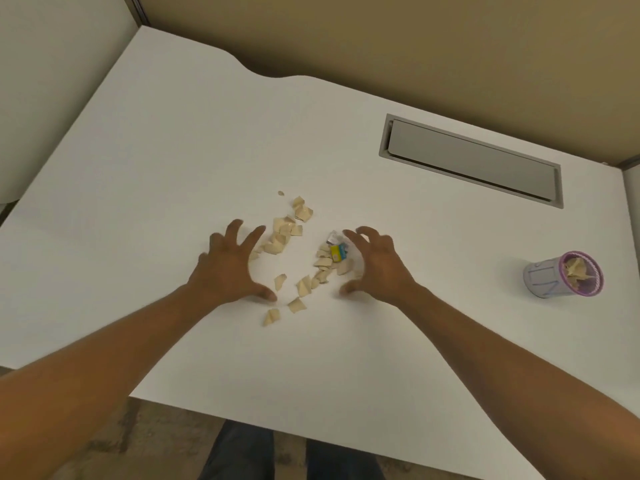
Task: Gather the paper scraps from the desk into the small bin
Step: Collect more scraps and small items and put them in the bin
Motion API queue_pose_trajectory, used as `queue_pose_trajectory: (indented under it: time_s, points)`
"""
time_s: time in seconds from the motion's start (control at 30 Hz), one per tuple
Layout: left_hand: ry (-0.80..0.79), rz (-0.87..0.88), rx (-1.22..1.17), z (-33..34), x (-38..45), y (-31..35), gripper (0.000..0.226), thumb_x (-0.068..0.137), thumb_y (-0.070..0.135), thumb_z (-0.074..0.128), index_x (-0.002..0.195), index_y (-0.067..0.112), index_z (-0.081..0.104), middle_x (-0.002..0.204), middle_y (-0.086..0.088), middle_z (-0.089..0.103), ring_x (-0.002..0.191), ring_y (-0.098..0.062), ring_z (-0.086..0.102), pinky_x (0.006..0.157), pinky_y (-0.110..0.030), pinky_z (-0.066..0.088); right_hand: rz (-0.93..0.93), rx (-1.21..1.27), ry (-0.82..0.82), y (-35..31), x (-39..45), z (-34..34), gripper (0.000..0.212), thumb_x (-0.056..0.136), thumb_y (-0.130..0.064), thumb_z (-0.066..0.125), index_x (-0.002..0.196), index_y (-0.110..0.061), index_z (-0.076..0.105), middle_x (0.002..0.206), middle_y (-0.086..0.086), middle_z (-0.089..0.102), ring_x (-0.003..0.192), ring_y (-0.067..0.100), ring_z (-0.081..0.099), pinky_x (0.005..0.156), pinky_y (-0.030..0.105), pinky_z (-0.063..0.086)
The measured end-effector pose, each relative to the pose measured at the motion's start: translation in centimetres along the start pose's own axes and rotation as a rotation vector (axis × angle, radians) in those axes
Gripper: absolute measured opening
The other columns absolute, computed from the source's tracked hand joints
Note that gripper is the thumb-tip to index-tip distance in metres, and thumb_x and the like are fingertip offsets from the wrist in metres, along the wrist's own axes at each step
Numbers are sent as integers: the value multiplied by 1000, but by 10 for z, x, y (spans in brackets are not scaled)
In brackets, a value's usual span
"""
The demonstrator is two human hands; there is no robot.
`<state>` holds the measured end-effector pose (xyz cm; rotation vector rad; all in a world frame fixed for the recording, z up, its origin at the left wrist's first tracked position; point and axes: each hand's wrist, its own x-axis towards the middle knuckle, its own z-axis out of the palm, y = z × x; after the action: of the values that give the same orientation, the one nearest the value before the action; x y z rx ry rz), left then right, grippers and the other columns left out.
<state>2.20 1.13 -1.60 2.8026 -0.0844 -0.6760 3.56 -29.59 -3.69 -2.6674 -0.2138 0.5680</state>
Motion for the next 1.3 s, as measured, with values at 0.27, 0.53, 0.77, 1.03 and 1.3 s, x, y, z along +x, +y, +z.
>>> queue_pose_trajectory:
  time_s: [0.27, 0.53, 0.77, 1.03, 1.3]
  points:
    - [-66, 185, -198, 28, 3, 21, 128, 59, 41, 99, 162, 35, 23, 157, -4, 18, 138, -31, 45, 102, -44, 52, 202, 446, 116, -13, -6, 37, 98, 64, -7, 92, 147, -21, 42, 120, 2, 37, 104, 25, 55, 91, 48, 58]
    - [93, 165, -256, 15, 22, 38, 122, 57, 51, 97, 159, 34, 31, 157, -2, 22, 130, -31, 48, 92, -44, 56, 65, 214, 218, -31, 13, 26, 110, 58, -33, 97, 150, -25, 37, 140, 2, 36, 120, 26, 48, 90, 43, 56]
    - [-217, 248, 209, 27, -10, 2, 161, 36, 72, 93, 160, 51, -8, 170, -2, -15, 148, -37, 18, 87, -49, 57, 78, -90, -12, -38, 22, 26, 144, 47, -70, 89, 159, -46, 1, 167, 1, 4, 133, 34, 30, 90, 47, 56]
    - [-122, 267, -202, 41, 11, 4, 94, 67, 38, 95, 151, 35, 52, 155, 0, 26, 128, -19, 45, 107, -43, 50, -70, -297, 16, -52, 29, 49, 63, 91, -37, 67, 149, -31, 43, 154, 7, 36, 112, 36, 45, 83, 36, 51]
    - [4, 225, -303, 48, 30, 29, 40, 89, 26, 80, 127, 17, 74, 119, -3, 57, 94, -20, 59, 83, -29, 42, -235, -333, 130, -57, 10, 51, 25, 101, -12, 53, 122, -13, 64, 122, 15, 58, 93, 38, 55, 59, 36, 41]
